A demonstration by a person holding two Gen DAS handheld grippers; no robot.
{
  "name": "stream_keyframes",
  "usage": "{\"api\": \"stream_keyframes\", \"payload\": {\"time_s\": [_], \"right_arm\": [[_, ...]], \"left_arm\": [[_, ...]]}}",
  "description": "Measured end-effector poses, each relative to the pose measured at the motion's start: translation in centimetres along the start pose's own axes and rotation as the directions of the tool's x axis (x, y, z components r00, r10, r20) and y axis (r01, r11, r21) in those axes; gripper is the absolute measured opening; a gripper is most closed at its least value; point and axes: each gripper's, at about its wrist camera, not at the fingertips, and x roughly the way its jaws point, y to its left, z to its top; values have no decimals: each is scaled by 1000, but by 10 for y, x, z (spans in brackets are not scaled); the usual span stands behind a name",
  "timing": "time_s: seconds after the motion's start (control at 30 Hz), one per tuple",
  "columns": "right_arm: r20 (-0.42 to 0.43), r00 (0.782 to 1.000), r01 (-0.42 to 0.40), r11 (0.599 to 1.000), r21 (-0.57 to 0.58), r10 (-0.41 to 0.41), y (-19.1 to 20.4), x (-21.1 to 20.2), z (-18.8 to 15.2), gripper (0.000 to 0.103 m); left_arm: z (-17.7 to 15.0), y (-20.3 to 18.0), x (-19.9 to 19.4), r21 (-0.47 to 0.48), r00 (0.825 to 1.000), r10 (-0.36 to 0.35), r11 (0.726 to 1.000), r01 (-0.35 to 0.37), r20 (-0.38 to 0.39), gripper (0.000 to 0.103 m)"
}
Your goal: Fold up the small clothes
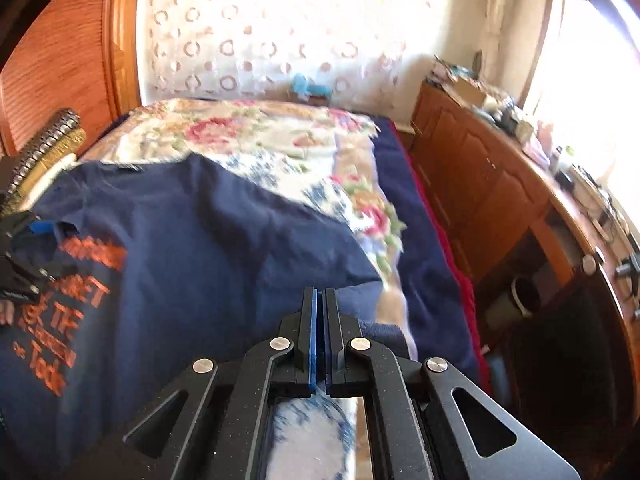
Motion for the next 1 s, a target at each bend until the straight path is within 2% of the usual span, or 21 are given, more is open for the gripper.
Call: {"api": "stream_keyframes", "payload": {"time_s": [0.2, 0.33, 0.6, 0.8, 0.83, 0.87, 1.0], "right_arm": [[74, 993, -87, 995, -49, 90, 23, -13, 14, 2], [83, 984, -149, 986, -75, 155, 31, -14, 12, 2], [30, 963, -261, 958, -121, 266, 41, 11, 8, 2], [-57, 949, -315, 943, -105, 310, 43, 39, 3, 2], [-62, 953, -302, 948, -105, 296, 41, 38, 7, 2], [-58, 962, -273, 956, -104, 268, 37, 37, 6, 5], [8, 969, -246, 969, -37, 246, 15, 18, 8, 46]], "left_arm": [[0, -2, 1, 3, 1000, -4, 1000, 4, -2, 93], [0, -2, 2, 3, 1000, -5, 1000, 5, -2, 93], [1, -2, 2, 2, 1000, -5, 1000, 5, -2, 93], [1, -2, 2, 1, 1000, -6, 1000, 6, -1, 93], [1, -3, 2, 2, 1000, -5, 1000, 5, -1, 93], [1, -3, 2, 3, 1000, -4, 1000, 4, 0, 93], [2, -2, 4, 5, 1000, 5, 1000, -5, 3, 93]]}}
